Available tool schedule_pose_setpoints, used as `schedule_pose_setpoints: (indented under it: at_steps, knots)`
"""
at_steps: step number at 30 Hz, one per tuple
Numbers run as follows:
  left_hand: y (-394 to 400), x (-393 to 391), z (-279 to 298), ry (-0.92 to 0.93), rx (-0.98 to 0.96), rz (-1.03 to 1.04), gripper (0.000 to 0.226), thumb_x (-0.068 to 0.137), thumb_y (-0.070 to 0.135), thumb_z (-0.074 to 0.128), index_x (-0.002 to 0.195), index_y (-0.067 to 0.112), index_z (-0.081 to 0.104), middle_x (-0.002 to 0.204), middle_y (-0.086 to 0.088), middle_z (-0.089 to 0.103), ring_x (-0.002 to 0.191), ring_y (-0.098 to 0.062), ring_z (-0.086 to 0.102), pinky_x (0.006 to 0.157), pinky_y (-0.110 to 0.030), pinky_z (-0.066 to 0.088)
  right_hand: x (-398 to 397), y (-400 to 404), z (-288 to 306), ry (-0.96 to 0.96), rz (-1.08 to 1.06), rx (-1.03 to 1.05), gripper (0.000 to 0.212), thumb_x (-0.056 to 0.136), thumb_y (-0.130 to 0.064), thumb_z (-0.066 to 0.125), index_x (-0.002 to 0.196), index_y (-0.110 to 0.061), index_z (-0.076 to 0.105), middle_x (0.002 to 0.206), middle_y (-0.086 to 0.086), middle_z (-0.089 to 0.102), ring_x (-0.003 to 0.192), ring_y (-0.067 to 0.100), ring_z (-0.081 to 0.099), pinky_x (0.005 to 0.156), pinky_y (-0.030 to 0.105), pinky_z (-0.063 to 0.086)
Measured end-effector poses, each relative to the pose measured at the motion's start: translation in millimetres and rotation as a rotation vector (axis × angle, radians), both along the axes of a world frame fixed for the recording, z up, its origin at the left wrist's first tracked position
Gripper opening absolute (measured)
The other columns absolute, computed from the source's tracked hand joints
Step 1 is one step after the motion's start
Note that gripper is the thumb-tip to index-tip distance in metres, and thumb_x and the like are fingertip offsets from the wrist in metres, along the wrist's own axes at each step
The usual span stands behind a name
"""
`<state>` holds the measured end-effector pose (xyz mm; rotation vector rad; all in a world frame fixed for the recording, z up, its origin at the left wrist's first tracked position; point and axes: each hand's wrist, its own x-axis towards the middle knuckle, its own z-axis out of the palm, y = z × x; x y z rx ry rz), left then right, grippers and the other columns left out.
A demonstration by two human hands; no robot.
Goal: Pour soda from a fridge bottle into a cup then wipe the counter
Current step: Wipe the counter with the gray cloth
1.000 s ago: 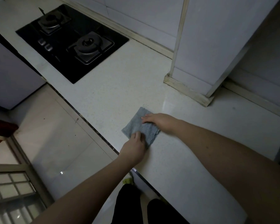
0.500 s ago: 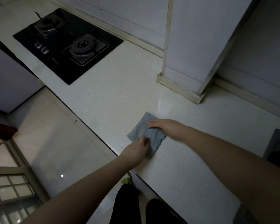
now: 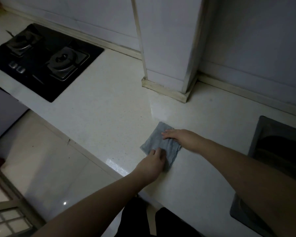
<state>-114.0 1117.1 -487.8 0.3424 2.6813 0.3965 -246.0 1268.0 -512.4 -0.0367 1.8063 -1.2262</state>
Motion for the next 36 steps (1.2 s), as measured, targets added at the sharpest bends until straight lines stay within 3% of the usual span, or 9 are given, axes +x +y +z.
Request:
schedule_pose_setpoints:
  at_steps: [4, 8, 12, 19, 22, 24, 26, 30, 36]
  knots:
    - [26, 7, 7, 0.052, 0.015, -0.039, 0.034, 0.107, 0.027, 0.03, 0.129, 0.005, 0.042, 0.116, -0.013, 0.052, 0.086, -0.025, 0.058, 0.075, -0.036, 0.051, 11, 32, -3, -0.019, -0.119, -0.02, 0.053, 0.081, -0.038, 0.071, 0.13, -0.021, 0.06, 0.137, -0.011, 0.05, 0.113, 0.009, 0.054, 0.097, 0.022, 0.04]
    - [44, 8, 7, 0.089, -0.017, -0.195, 0.038, 0.106, 0.021, 0.034, 0.134, -0.003, 0.041, 0.122, -0.019, 0.046, 0.093, -0.028, 0.053, 0.07, -0.033, 0.047, 28, 67, 3, 0.163, -0.03, 0.028, 0.042, 0.094, -0.027, 0.056, 0.134, -0.016, 0.055, 0.149, -0.003, 0.04, 0.133, 0.012, 0.041, 0.11, 0.023, 0.029]
    - [46, 5, -7, 0.171, -0.043, -0.337, 0.039, 0.101, 0.018, 0.044, 0.134, -0.004, 0.046, 0.123, -0.021, 0.049, 0.101, -0.032, 0.054, 0.077, -0.038, 0.054, 52, 103, -11, 0.571, 0.181, 0.139, 0.038, 0.097, 0.003, 0.044, 0.133, -0.004, 0.052, 0.148, 0.013, 0.039, 0.14, 0.025, 0.031, 0.115, 0.016, 0.013]
    - [23, -23, -10, 0.281, -0.071, -0.595, 0.04, 0.097, 0.024, 0.047, 0.135, 0.01, 0.052, 0.139, -0.014, 0.049, 0.117, -0.031, 0.052, 0.098, -0.04, 0.043, 99, 113, -41, 0.844, 0.064, 0.304, 0.039, 0.091, 0.001, 0.046, 0.13, 0.002, 0.051, 0.139, 0.01, 0.04, 0.13, 0.035, 0.041, 0.111, 0.007, 0.009]
    - [8, -38, -9, 0.334, -0.035, -0.702, 0.041, 0.092, 0.03, 0.04, 0.123, 0.017, 0.064, 0.128, -0.006, 0.06, 0.104, -0.025, 0.062, 0.084, -0.035, 0.05, 126, 102, -40, 0.899, 0.043, 0.409, 0.044, 0.084, 0.0, 0.053, 0.128, 0.004, 0.054, 0.135, 0.02, 0.051, 0.122, 0.039, 0.051, 0.112, 0.034, 0.03]
    - [8, -40, -7, 0.379, -0.004, -0.725, 0.044, 0.086, 0.031, 0.036, 0.109, 0.017, 0.071, 0.113, -0.005, 0.067, 0.09, -0.022, 0.066, 0.074, -0.032, 0.052, 143, 88, -35, 0.941, 0.052, 0.474, 0.046, 0.072, 0.001, 0.06, 0.118, 0.006, 0.062, 0.123, 0.024, 0.061, 0.11, 0.039, 0.061, 0.091, 0.053, 0.045]
    - [18, -37, -9, 0.423, 0.048, -0.7, 0.044, 0.085, 0.03, 0.036, 0.105, 0.014, 0.072, 0.107, -0.007, 0.069, 0.088, -0.023, 0.067, 0.077, -0.031, 0.054, 156, 73, -32, 0.984, 0.024, 0.572, 0.051, 0.062, 0.002, 0.062, 0.112, 0.006, 0.066, 0.116, 0.022, 0.065, 0.103, 0.037, 0.066, 0.082, 0.051, 0.051]
    - [26, -25, -31, 0.365, 0.113, -0.6, 0.049, 0.096, 0.031, 0.037, 0.133, 0.007, 0.058, 0.134, -0.011, 0.06, 0.121, -0.025, 0.059, 0.104, -0.038, 0.044, 176, 46, -29, 0.967, -0.071, 0.712, 0.072, 0.041, 0.008, 0.087, 0.11, 0.007, 0.066, 0.114, 0.021, 0.067, 0.101, 0.036, 0.067, 0.104, 0.034, 0.037]
    - [-10, -28, -55, 0.346, 0.16, -0.656, 0.05, 0.101, 0.03, 0.039, 0.145, 0.006, 0.042, 0.15, -0.01, 0.043, 0.14, -0.022, 0.039, 0.114, -0.042, 0.035, 189, 3, -14, 0.863, 0.008, 0.846, 0.083, 0.033, -0.007, 0.094, 0.11, 0.003, 0.068, 0.111, 0.02, 0.068, 0.101, 0.036, 0.067, 0.078, 0.046, 0.055]
